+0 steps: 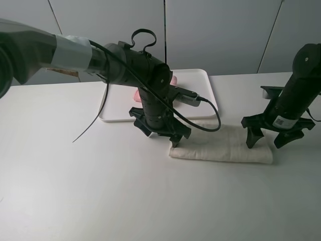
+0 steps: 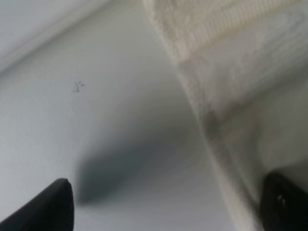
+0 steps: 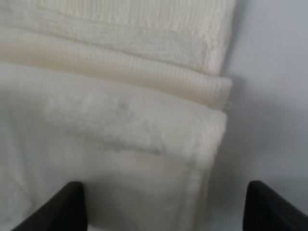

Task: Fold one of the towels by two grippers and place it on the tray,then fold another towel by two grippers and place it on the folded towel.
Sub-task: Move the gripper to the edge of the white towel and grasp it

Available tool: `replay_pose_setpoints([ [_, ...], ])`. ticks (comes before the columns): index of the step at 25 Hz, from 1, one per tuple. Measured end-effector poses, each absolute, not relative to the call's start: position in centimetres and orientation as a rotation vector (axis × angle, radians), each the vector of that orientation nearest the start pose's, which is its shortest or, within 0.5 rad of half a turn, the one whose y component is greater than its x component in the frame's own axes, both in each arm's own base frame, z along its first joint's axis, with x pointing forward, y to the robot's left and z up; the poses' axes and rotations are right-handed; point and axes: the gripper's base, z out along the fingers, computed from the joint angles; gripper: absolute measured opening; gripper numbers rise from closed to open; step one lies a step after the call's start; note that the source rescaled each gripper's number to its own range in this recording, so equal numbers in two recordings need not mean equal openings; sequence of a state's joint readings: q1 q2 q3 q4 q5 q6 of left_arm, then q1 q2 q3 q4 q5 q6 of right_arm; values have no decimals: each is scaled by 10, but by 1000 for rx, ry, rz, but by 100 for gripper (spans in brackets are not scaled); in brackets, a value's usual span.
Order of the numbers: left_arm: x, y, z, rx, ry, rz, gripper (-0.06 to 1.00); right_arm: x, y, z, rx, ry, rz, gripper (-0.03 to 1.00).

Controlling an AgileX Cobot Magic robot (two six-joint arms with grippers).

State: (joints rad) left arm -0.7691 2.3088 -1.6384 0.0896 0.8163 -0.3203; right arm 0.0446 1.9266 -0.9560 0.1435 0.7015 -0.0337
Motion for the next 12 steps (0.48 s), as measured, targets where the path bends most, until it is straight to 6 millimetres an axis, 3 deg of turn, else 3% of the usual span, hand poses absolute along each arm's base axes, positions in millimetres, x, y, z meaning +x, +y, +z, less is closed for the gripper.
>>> replay_pose_setpoints([
  [3, 331, -313, 97, 740, 2865, -42, 100, 311, 24, 104, 90, 3126, 177, 66],
  [12, 331, -313, 97, 748, 2862, -41, 100, 314, 25, 104, 107, 3100, 187, 66],
])
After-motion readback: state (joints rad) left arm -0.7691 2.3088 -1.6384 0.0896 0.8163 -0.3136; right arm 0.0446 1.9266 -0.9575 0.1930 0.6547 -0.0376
